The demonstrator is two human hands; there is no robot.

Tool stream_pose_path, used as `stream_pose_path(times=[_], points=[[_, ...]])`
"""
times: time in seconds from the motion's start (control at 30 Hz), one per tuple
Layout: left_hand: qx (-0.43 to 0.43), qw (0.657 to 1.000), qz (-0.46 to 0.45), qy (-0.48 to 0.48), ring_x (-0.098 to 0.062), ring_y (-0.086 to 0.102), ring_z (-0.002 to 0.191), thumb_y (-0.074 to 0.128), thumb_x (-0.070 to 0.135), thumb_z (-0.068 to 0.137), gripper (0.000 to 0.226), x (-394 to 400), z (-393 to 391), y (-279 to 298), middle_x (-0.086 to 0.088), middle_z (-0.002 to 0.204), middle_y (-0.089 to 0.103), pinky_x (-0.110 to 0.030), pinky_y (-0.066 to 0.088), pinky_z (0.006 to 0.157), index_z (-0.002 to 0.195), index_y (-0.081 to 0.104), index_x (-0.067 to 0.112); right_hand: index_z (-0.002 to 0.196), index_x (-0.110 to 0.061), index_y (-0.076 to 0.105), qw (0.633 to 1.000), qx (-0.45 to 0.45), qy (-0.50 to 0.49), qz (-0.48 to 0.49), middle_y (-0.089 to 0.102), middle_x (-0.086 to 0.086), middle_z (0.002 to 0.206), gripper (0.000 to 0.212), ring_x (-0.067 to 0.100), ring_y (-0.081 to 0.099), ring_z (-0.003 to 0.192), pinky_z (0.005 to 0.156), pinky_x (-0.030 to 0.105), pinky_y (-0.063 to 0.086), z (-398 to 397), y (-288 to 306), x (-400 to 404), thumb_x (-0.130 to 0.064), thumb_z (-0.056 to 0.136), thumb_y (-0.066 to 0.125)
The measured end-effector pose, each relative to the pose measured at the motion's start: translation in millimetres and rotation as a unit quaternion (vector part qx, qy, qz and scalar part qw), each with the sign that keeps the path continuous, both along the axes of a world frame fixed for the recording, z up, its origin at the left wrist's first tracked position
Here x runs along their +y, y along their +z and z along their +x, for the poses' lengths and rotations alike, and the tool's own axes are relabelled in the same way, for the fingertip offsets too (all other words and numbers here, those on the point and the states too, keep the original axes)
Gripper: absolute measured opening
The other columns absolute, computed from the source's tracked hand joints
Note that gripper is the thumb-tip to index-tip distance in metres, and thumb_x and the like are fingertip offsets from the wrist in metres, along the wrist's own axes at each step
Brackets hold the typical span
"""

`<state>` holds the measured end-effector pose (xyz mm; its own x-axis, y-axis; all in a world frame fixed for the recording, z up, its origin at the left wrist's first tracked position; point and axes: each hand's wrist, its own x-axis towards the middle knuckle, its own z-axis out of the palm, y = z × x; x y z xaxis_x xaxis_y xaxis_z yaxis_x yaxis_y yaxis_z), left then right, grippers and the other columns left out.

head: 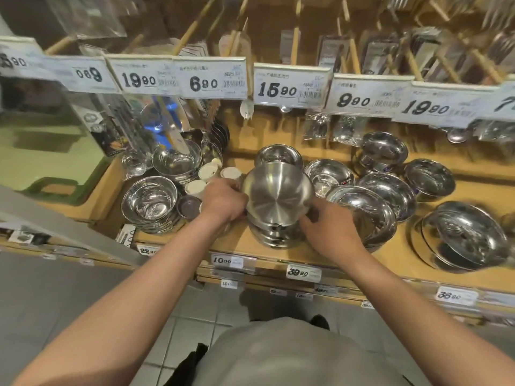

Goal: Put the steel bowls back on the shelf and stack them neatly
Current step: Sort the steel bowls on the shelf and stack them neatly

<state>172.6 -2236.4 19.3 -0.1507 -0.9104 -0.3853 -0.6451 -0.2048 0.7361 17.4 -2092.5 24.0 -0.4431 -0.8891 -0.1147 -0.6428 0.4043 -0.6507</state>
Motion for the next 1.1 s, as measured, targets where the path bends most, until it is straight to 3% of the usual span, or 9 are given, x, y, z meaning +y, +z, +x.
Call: stream_pose_path(times=[0.07,0.17,0.27,0.4,0.57,0.7,0.83,0.9,1.1], points=[[-0.012,1.000,-0.007,-0.009,-0.033,0.073,0.083,0.060,-0.001,0.075,0.022,1.9,-1.2,-1.5,-0.014,0.090,0.075,-0.047,0.063,0.079,0.089,0.076,0.006,0.124,-0.008,0.070,1.000,0.006,-0.003,0.010,0.064,-0.004,0.077,0.032,-0.007,0.047,0.059,0.059,-0.003,0.037,3.9,-3.5,2.6,-0.014,0.093,0.062],[-0.025,0.999,-0.001,-0.029,-0.030,0.073,0.085,0.059,-0.001,0.075,0.024,4.4,-3.7,-4.1,-0.012,0.089,0.076,-0.044,0.063,0.079,0.088,0.077,0.008,0.107,-0.011,0.075,0.999,0.006,-0.019,0.026,0.064,-0.004,0.071,0.020,0.002,0.054,0.060,0.050,0.012,0.038,10.5,-8.5,7.3,-0.013,0.091,0.062],[-0.051,0.997,0.010,-0.053,-0.028,0.073,0.086,0.061,-0.001,0.075,0.024,6.0,-5.6,-7.2,-0.010,0.088,0.077,-0.040,0.062,0.081,0.089,0.077,0.010,0.106,-0.011,0.075,0.999,0.008,-0.035,0.036,0.063,-0.004,0.071,0.021,0.012,0.056,0.063,0.058,0.028,0.040,15.3,-12.3,9.4,-0.013,0.091,0.062],[-0.071,0.996,0.004,-0.058,-0.023,0.068,0.080,0.064,-0.003,0.075,0.021,8.3,-6.2,-11.8,-0.001,0.067,0.068,-0.025,0.052,0.066,0.084,0.075,0.012,0.114,-0.009,0.074,0.998,0.013,-0.045,0.041,0.066,0.001,0.080,0.026,0.020,0.057,0.072,0.067,0.026,0.040,19.6,-16.2,10.6,-0.011,0.091,0.061],[-0.056,0.996,-0.006,-0.062,-0.021,0.065,0.073,0.065,0.000,0.079,0.017,9.2,-5.1,-15.6,0.003,0.061,0.063,-0.023,0.047,0.063,0.083,0.072,0.015,0.113,-0.008,0.073,0.998,0.013,-0.042,0.045,0.070,0.010,0.091,0.025,0.027,0.062,0.083,0.068,0.028,0.038,24.9,-22.0,13.2,-0.011,0.092,0.059],[-0.043,0.997,-0.012,-0.068,-0.025,0.069,0.080,0.062,0.002,0.082,0.021,8.9,-5.1,-19.7,-0.006,0.080,0.071,-0.026,0.050,0.066,0.095,0.074,0.013,0.127,-0.006,0.065,0.998,0.008,-0.055,0.029,0.070,0.016,0.101,0.037,0.034,0.065,0.096,0.078,0.034,0.047,28.6,-22.2,15.3,-0.008,0.091,0.059],[-0.059,0.995,-0.038,-0.075,-0.025,0.061,0.097,0.063,0.005,0.087,0.029,8.2,-6.1,-22.5,-0.006,0.105,0.069,-0.021,0.037,0.074,0.113,0.073,0.014,0.113,-0.006,0.064,0.997,-0.013,-0.077,-0.001,0.066,0.008,0.088,0.025,0.022,0.056,0.073,0.061,0.026,0.031,30.5,-25.1,19.4,-0.005,0.088,0.065],[-0.071,0.993,-0.038,-0.081,-0.028,0.061,0.114,0.061,0.005,0.090,0.035,6.9,-8.1,-22.4,-0.008,0.120,0.068,-0.020,0.036,0.078,0.121,0.071,0.014,0.115,-0.009,0.062,0.996,-0.028,-0.085,-0.014,0.068,0.006,0.090,0.028,0.020,0.060,0.075,0.061,0.027,0.036,31.8,-25.6,21.3,-0.006,0.087,0.068],[-0.104,0.986,-0.044,-0.119,-0.030,0.061,0.103,0.054,0.000,0.086,0.023,4.2,-12.9,-17.0,-0.003,0.090,0.059,-0.025,0.035,0.073,0.088,0.062,0.021,0.124,-0.009,0.059,0.995,-0.052,-0.086,-0.023,0.069,0.011,0.104,0.034,0.027,0.066,0.101,0.089,0.043,0.054,38.6,-22.0,27.1,-0.001,0.091,0.056]])
